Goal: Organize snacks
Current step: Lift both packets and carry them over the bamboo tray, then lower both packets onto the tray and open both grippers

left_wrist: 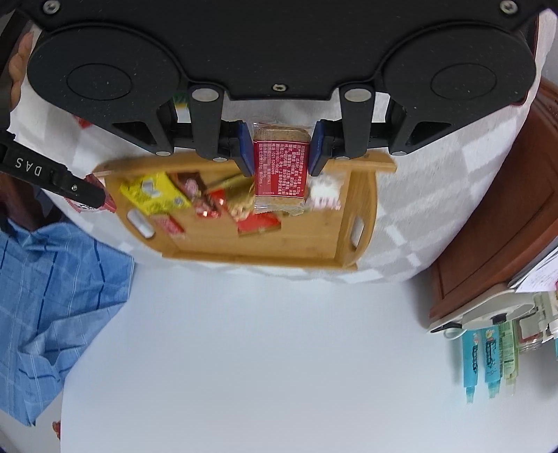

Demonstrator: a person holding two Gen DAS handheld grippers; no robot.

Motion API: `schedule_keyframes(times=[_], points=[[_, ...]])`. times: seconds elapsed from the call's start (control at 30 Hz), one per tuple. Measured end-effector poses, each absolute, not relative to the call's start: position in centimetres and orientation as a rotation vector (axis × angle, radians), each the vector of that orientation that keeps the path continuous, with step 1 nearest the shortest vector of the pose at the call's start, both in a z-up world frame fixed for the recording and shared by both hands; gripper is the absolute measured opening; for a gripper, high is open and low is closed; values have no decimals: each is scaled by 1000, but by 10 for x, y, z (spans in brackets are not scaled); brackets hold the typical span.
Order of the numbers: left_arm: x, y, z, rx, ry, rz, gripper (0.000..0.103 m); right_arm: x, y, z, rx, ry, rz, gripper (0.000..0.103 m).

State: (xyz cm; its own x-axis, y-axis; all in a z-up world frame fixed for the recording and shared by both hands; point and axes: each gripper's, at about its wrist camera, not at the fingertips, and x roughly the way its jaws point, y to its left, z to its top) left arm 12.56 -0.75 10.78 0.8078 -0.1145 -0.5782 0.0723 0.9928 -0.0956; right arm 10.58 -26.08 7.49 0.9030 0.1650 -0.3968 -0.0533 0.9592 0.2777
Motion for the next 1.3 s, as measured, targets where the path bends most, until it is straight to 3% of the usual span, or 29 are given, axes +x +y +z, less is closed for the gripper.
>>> schedule_keyframes(times=[0.57,0.9,1.3], points=[[244,-39,125,-121,647,-166,32,209,-278,76,290,439,162,47],[336,-65,86,-116,764,-166,32,262,-261,45,173,545,198,47],[365,-69,46,-182,810,-160,32,281,-263,23,183,620,180,48]])
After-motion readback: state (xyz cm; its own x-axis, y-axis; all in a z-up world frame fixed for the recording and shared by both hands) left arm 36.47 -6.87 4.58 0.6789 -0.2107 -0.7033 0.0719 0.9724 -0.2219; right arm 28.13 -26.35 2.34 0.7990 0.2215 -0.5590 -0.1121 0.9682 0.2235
